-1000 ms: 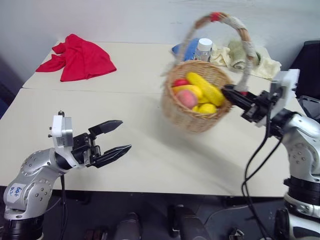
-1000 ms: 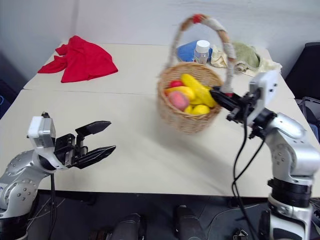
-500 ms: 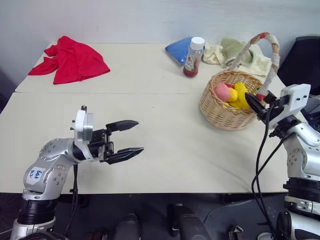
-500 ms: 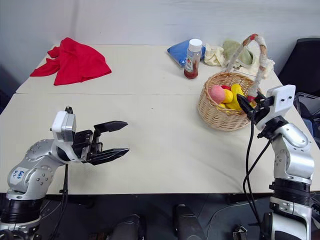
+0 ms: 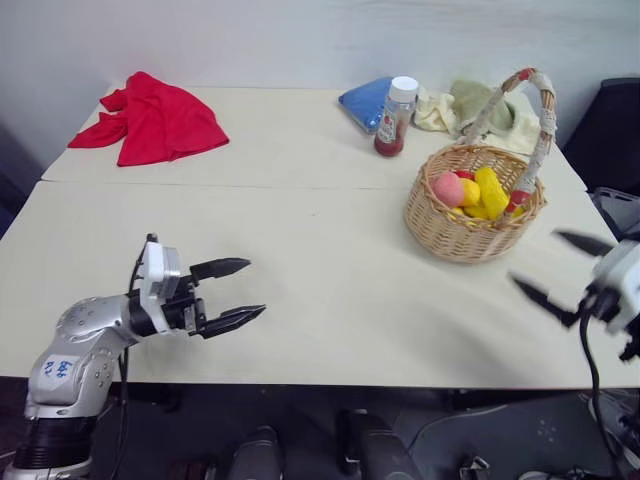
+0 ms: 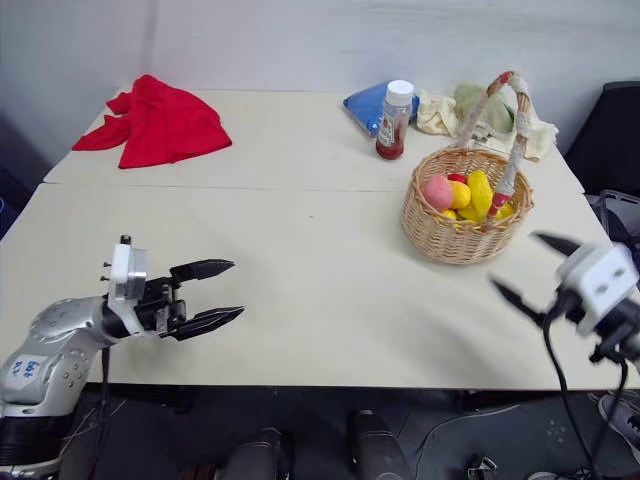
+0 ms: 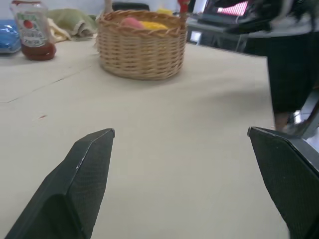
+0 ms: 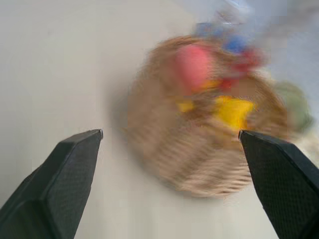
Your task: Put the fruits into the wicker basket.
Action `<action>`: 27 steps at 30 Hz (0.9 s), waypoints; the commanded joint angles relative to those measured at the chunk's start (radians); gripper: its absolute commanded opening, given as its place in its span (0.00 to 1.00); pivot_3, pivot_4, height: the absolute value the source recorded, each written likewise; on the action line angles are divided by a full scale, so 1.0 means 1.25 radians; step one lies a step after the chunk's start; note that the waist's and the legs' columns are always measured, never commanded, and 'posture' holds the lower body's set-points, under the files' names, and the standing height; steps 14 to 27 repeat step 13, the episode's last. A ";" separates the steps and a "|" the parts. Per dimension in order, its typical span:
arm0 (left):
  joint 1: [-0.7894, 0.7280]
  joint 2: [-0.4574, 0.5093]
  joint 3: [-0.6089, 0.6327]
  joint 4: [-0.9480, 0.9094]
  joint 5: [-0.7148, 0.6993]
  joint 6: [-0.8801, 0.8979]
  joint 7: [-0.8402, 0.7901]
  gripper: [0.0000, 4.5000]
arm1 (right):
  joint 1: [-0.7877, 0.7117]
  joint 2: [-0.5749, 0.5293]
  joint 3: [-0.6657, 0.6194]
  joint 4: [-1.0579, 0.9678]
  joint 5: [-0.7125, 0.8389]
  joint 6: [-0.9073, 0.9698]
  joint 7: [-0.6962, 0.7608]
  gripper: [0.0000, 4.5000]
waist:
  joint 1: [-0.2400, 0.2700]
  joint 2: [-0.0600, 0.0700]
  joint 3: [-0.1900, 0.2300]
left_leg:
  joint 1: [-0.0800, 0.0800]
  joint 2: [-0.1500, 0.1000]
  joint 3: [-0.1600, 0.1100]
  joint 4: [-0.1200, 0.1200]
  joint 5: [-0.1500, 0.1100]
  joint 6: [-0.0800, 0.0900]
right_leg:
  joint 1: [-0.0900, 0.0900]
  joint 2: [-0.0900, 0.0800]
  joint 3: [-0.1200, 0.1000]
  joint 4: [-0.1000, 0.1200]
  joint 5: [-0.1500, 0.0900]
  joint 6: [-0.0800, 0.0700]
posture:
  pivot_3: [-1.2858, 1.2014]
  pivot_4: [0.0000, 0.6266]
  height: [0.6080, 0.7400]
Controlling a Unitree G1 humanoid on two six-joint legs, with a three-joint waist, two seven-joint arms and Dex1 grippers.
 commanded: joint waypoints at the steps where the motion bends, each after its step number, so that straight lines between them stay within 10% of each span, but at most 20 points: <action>1: 0.064 0.023 0.051 0.007 0.052 -0.089 -0.020 1.00 | -0.003 0.011 0.097 -0.008 0.008 -0.084 0.082 1.00 | -0.011 0.000 0.000 | 0.001 0.001 0.000 0.000 0.000 0.000 | 0.003 0.001 0.000 -0.002 0.000 0.000 | 0.52 0.24 1.00; 10: 0.184 -0.046 0.087 0.076 0.176 -0.266 0.084 1.00 | -0.230 0.154 0.371 0.252 -0.100 -0.259 0.104 1.00 | -0.002 -0.001 0.000 | 0.005 0.002 0.000 -0.002 -0.001 0.000 | 0.006 -0.001 -0.001 -0.006 0.001 -0.002 | 0.52 0.24 1.00; 27: 0.177 -0.058 0.094 0.105 0.222 -0.290 0.150 1.00 | -0.272 0.183 0.396 0.279 -0.109 -0.254 0.074 1.00 | 0.008 -0.001 0.000 | 0.002 0.001 0.000 0.000 -0.001 0.001 | 0.005 -0.003 -0.003 -0.005 0.002 -0.001 | 0.52 0.24 1.00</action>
